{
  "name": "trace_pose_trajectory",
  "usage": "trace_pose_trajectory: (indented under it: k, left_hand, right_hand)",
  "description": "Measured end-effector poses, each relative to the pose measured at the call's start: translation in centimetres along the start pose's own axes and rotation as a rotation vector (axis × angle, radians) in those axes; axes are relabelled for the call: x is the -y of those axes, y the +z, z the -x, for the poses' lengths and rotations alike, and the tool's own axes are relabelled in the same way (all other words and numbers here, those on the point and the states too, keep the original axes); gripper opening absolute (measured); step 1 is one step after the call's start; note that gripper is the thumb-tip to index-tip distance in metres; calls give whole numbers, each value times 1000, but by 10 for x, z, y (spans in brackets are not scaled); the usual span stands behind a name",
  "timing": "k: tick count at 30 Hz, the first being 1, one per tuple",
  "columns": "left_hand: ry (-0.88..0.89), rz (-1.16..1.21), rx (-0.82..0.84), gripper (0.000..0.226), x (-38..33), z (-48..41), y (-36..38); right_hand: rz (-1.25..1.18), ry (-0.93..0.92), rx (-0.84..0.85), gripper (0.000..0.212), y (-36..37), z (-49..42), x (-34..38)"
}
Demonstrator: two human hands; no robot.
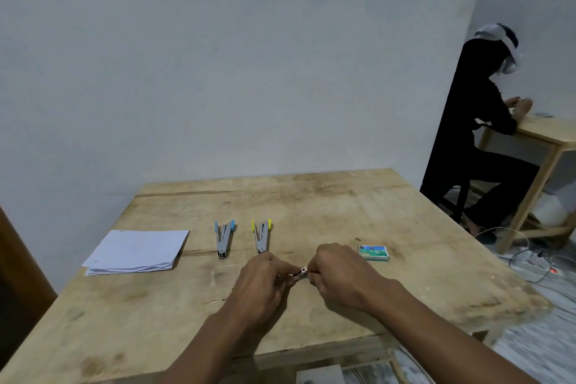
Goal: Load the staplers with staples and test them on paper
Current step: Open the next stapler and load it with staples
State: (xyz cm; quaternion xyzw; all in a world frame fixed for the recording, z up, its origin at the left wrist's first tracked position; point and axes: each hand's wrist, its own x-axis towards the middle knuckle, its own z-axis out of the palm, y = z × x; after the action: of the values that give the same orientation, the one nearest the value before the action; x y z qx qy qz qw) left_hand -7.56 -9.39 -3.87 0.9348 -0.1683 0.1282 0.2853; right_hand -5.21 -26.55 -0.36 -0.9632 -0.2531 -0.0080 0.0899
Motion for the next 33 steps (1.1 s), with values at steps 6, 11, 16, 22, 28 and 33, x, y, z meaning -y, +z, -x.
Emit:
trace_pose_trajectory:
  k: [6,11,16,22,28,33]
  left_hand:
    - [24,-75,-82,24,1,9,13]
    - [73,-178,-107,30,4,11,16]
    - [68,-201,-99,31,-1,12,13]
    - [80,-326,-70,37,2,20,-3]
    - [-171,-402,75,24,15,25,-42]
    - [-328,229,-77,14,3,2,-54]
  right_hand:
    - [-57,-20,-20,24,0,6,-7]
    - [-128,30,-93,21,2,5,-12]
    - [-155,65,-138,21,-1,3,-15]
    - [-190,116,-45,22,5,4,-24]
    - [-242,147,-45,21,4,-2,-26]
    - [-269,161,-24,22,4,0,-27]
